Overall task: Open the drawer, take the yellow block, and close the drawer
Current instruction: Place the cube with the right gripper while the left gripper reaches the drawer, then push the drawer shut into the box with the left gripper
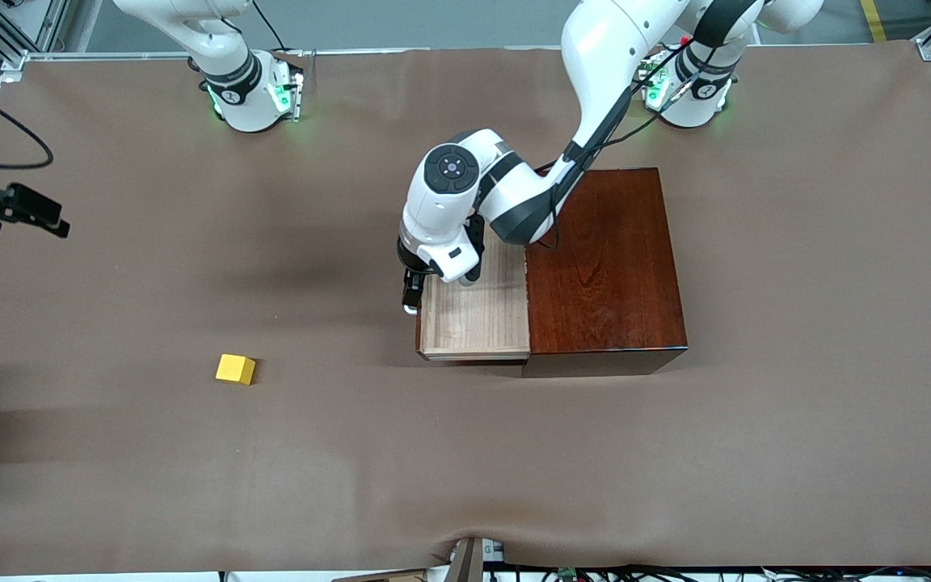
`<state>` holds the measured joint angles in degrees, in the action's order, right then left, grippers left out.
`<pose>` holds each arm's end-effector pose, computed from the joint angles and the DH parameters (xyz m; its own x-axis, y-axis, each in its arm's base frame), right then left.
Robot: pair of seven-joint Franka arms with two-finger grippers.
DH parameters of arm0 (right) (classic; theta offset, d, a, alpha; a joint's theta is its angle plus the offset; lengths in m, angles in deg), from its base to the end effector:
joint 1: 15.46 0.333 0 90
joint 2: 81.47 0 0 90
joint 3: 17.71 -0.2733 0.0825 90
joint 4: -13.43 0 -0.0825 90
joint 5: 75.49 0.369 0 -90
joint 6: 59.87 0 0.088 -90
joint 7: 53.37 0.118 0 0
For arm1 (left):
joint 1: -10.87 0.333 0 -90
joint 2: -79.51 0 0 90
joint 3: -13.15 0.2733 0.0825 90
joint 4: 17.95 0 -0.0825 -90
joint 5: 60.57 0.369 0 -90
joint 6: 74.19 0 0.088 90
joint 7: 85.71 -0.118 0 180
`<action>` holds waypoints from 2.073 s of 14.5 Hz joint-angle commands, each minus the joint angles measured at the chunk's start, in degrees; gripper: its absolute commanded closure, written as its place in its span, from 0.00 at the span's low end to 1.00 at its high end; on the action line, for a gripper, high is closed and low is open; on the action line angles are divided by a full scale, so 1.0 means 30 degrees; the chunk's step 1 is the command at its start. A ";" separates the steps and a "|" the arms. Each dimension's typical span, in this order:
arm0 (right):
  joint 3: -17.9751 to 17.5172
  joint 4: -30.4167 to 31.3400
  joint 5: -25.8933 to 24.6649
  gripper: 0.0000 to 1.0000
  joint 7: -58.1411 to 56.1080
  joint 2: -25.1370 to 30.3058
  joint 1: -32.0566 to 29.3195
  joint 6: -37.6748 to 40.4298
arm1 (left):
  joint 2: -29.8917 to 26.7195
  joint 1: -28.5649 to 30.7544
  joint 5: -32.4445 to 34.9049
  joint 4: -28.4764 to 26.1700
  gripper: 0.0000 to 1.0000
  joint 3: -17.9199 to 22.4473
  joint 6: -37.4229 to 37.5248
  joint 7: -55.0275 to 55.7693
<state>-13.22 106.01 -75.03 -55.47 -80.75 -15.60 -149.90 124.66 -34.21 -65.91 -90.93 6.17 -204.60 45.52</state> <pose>0.5331 -0.0424 0.5570 0.9985 -0.0441 -0.0316 -0.0444 -0.9990 -0.0102 0.4612 -0.5628 0.2728 0.0939 0.9602 -0.2631 0.9953 -0.0848 0.0458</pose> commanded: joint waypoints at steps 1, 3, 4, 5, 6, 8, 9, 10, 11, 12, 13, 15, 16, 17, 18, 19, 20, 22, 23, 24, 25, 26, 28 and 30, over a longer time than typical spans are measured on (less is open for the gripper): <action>-0.0324 -0.0651 -0.0212 0.00 0.1343 0.0054 0.0225 0.0800 | -0.0166 -0.0180 0.0401 0.0389 0.00 0.0274 0.3001 0.0261; -0.0295 -0.0652 -0.0124 0.00 0.1373 0.0025 0.0196 0.0772 | -0.0372 -0.0150 0.0956 0.0389 0.00 0.0390 0.4116 0.0261; -0.0295 -0.0623 -0.0124 0.00 0.1344 -0.0033 0.0167 0.0655 | -0.0488 -0.0150 0.1075 0.0389 0.00 0.0594 0.4644 0.0290; -0.0295 -0.0622 -0.0095 0.00 0.1344 -0.0033 0.0138 0.0596 | -0.0576 -0.0237 0.1366 0.0389 0.00 0.0915 0.5142 0.0290; -0.0266 -0.0593 -0.0095 0.00 0.1315 -0.0062 0.0195 0.0567 | -0.0838 -0.0238 0.2065 0.0389 0.00 0.1121 0.5698 0.0290; -0.0295 -0.0535 -0.0124 0.00 0.1315 -0.0063 0.0254 0.0566 | -0.1045 -0.0151 0.2890 0.0389 0.00 0.1152 0.6520 0.0290; -0.0295 -0.0564 -0.0153 0.00 0.1315 -0.0063 0.0225 0.0566 | -0.1133 -0.0063 0.3009 0.0389 0.00 0.1269 0.6785 0.0290; -0.0295 -0.0622 -0.0153 0.00 0.1315 -0.0063 0.0167 0.0537 | -0.1163 -0.0062 0.3010 0.0389 0.00 0.1531 0.7020 0.0290; -0.0295 -0.0622 -0.0124 0.00 0.1315 -0.0063 0.0167 0.0537 | -0.1163 -0.0062 0.3010 0.0389 0.00 0.1794 0.7312 0.0290; -0.0295 -0.0593 -0.0153 0.00 0.1315 -0.0092 0.0254 0.0566 | -0.1163 -0.0062 0.3039 0.0389 0.00 0.2000 0.7518 0.0290; -0.0295 -0.0593 -0.0153 0.00 0.1315 -0.0063 0.0254 0.0566 | -0.1163 -0.0033 0.3039 0.0360 0.00 0.2263 0.7752 0.0261; -0.0295 -0.0622 -0.0153 0.00 0.1315 -0.0092 0.0225 0.0595 | -0.1279 -0.0004 0.3039 0.0360 0.00 0.2849 0.8426 0.0261; -0.0295 -0.0622 -0.0153 0.00 0.1315 -0.0092 0.0225 0.0567 | -0.1338 -0.0004 0.3039 0.0360 0.00 0.3026 0.8719 0.0261; -0.0324 -0.0622 -0.0153 0.00 0.1315 -0.0092 0.0225 0.0566 | -0.1426 0.0025 0.3039 0.0360 0.00 0.3231 0.9070 0.0261; -0.0295 -0.0622 -0.0153 0.00 0.1315 -0.0092 0.0254 0.0566 | -0.1485 0.0026 0.3039 0.0360 0.00 0.3581 0.9421 0.0261; -0.0295 -0.0622 -0.0153 0.00 0.1315 -0.0092 0.0254 0.0566 | -0.1572 0.0026 0.3039 0.0360 0.00 0.3845 0.9831 0.0261; -0.0295 -0.0622 -0.0124 0.00 0.1315 -0.0092 0.0225 0.0566 | -0.1631 0.0026 0.3039 0.0331 0.00 0.4109 1.0183 0.0261; -0.0295 -0.0622 -0.0153 0.00 0.1315 -0.0092 0.0254 0.0566 | -0.1661 0.0026 0.3039 0.0331 0.00 0.4404 1.0653 0.0261; -0.0295 -0.0622 -0.0153 0.00 0.1315 -0.0121 0.0254 0.0566 | -0.1661 -0.0032 0.3039 0.0331 0.00 0.4433 1.0800 0.0261; -0.0295 -0.0622 -0.0153 0.00 0.1315 -0.0121 0.0254 0.0566 | -0.1661 -0.0120 0.3068 0.0331 0.00 0.4434 1.1063 0.0261; -0.0295 -0.0622 -0.0124 0.00 0.1315 -0.0121 0.0254 0.0566 | -0.1661 -0.0179 0.3127 0.0331 0.00 0.4434 1.1529 0.0290; -0.0324 -0.0622 -0.0124 0.00 0.1315 -0.0121 0.0254 0.0566 | -0.1661 -0.0237 0.3185 0.0331 0.00 0.4405 1.2143 0.0290; -0.0295 -0.0622 -0.0153 0.00 0.1315 -0.0121 0.0254 0.0595 | -0.1661 -0.0267 0.3186 0.0331 0.00 0.4404 1.2471 0.0290; -0.0295 -0.0622 -0.0153 0.00 0.1315 -0.0121 0.0254 0.0596 | -0.1690 -0.0325 0.3098 0.0506 0.00 0.4259 1.2442 0.0290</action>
<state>-14.09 104.72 -75.03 -52.49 -80.92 -15.09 -148.49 121.59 -34.74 -58.79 -87.70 17.68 -171.58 46.65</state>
